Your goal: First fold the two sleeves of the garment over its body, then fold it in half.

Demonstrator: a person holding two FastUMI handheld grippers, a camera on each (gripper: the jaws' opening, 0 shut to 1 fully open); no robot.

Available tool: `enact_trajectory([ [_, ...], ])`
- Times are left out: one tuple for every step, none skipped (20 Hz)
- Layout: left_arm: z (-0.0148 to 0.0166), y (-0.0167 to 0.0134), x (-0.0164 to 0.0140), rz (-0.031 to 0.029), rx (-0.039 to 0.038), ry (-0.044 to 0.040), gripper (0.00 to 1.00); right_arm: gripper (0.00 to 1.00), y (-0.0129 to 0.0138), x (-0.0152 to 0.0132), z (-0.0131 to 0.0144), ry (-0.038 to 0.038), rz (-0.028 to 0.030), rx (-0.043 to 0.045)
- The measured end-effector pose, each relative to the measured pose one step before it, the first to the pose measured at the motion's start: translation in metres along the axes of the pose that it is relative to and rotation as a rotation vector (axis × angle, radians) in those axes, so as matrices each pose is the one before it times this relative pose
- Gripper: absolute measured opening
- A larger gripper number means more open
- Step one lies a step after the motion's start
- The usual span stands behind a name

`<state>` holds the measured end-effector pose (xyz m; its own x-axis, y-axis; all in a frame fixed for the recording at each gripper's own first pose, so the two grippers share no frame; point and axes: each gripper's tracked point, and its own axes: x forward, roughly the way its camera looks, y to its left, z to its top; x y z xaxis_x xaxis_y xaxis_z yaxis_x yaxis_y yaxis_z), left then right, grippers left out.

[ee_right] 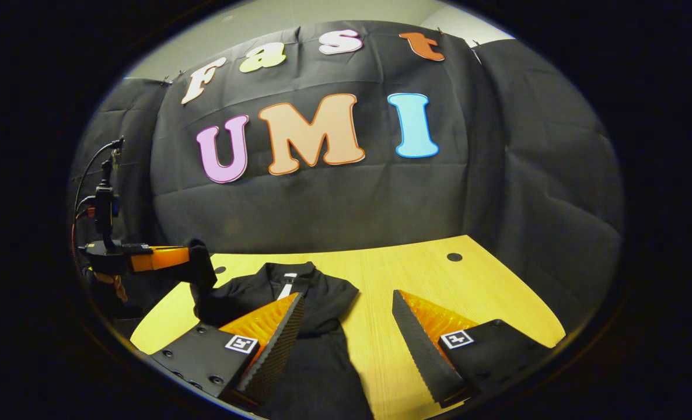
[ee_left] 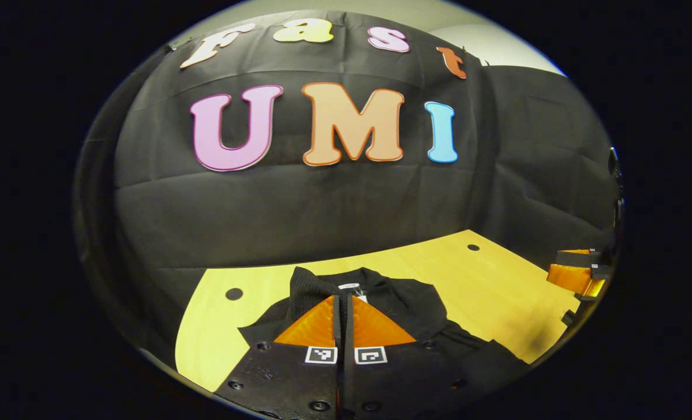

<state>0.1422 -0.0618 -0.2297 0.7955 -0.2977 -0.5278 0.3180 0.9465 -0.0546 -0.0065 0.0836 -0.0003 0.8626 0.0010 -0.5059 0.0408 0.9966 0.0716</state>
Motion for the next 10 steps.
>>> enact_trajectory([
  [-0.00148,-0.00929,0.00620,-0.01623,0.00442,0.00833,0.00,0.94,-0.00470,-0.00076,-0.00164,0.00232,-0.00717,0.00473],
  [-0.00114,-0.00923,0.00702,-0.01810,0.00349,0.01048,0.00,0.98,-0.00429,-0.00073,-0.00065,0.00415,-0.00778,0.00376],
  [-0.00180,-0.00859,0.00654,-0.01517,0.00267,0.00765,0.00,0.98,-0.00396,0.00099,-0.00075,0.00168,-0.00552,0.00419],
  [-0.00182,-0.00817,0.00647,-0.01334,0.00291,0.00918,0.00,0.98,-0.00440,0.00012,-0.00071,0.00283,-0.00600,0.00394],
  [-0.00192,-0.00775,0.00574,-0.01296,0.00369,0.00976,0.00,0.98,-0.00428,-0.00107,-0.00120,0.00176,-0.00480,0.00365],
  [-0.00333,-0.00722,0.00617,-0.01049,0.00278,0.01350,0.00,0.98,-0.00338,-0.00084,-0.00012,0.00086,-0.00538,0.00152],
  [-0.00429,-0.00758,0.00691,-0.01409,0.00492,0.01501,0.00,0.98,-0.00338,0.00108,-0.00155,0.00250,-0.00736,0.00057],
  [-0.00522,-0.00573,0.00643,-0.00693,0.00638,0.02050,0.00,0.98,-0.00274,0.00020,-0.00072,0.00114,-0.00378,0.00181],
  [-0.00552,-0.00577,0.00563,-0.00917,0.00703,0.02426,0.00,0.98,-0.00243,-0.00088,0.00014,0.00062,-0.00453,0.00220],
  [-0.00360,-0.00514,0.00303,-0.00631,0.00603,0.02388,0.00,0.98,-0.00263,-0.00045,0.00005,0.00073,-0.00474,0.00131],
])
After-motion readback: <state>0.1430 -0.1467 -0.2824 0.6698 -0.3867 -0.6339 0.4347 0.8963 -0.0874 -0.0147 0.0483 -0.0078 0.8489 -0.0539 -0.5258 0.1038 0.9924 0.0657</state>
